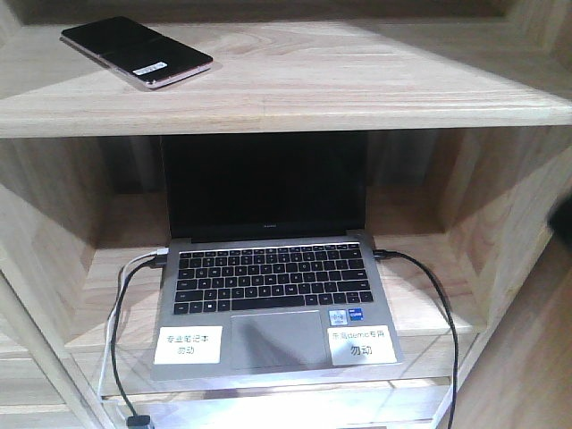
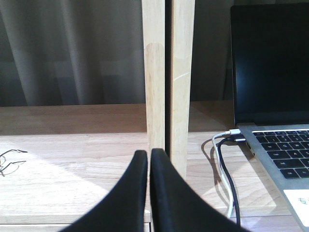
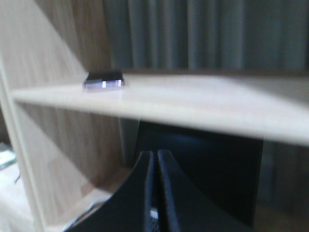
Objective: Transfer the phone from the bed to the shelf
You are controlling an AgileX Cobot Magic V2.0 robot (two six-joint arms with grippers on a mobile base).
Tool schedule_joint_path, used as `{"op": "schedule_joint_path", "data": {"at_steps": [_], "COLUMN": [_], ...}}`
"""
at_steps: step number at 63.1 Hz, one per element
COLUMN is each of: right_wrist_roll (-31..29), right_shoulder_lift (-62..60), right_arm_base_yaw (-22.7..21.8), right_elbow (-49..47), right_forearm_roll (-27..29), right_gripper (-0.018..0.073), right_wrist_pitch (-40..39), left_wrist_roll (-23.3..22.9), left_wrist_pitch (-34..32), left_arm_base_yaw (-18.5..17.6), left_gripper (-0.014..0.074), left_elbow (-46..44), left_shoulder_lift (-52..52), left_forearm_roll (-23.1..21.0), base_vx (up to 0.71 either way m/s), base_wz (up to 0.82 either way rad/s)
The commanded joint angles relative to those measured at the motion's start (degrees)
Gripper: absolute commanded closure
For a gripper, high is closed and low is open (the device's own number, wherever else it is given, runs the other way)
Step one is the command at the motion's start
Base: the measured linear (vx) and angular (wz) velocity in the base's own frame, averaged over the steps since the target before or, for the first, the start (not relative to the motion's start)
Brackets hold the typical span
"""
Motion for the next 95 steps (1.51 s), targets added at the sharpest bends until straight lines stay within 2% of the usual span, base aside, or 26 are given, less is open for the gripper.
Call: {"op": "schedule_joint_path", "data": {"at_steps": [1, 23, 80, 87, 95], "right_wrist_roll": [-0.1, -0.1, 0.3, 4.3, 16.2], "right_shoulder_lift": [-2.5, -5.5, -5.4, -5.5, -5.5], "right_arm_base_yaw": [-0.3, -0.3, -0.3, -0.3, -0.3], "right_elbow": [1.9, 9.7, 9.7, 9.7, 9.7], "right_forearm_roll": [0.7, 0.7, 0.4, -5.4, -20.2], "right_gripper": [0.0564, 0.0564, 0.0564, 0.0564, 0.0564], "right_wrist_pitch": [-3.1, -2.8, -3.5, -4.4, -4.9], "left_wrist_roll": [0.0, 0.0, 0.0, 0.0, 0.0], "left_wrist_pitch": [-4.0, -4.0, -4.0, -4.0, -4.0], "left_arm_base_yaw": [0.0, 0.0, 0.0, 0.0, 0.0], "left_gripper": [0.0595, 0.0595, 0.0595, 0.0595, 0.0595], "left_elbow": [0.4, 0.4, 0.4, 0.4, 0.4], "left_shoulder_lift": [-0.5, -0.5, -0.5, -0.5, -0.5], "left_forearm_roll": [-0.5, -0.5, -0.5, -0.5, -0.5], "base_vx": [0.0, 0.0, 0.0, 0.0, 0.0], "base_wz": [0.0, 0.0, 0.0, 0.0, 0.0]}}
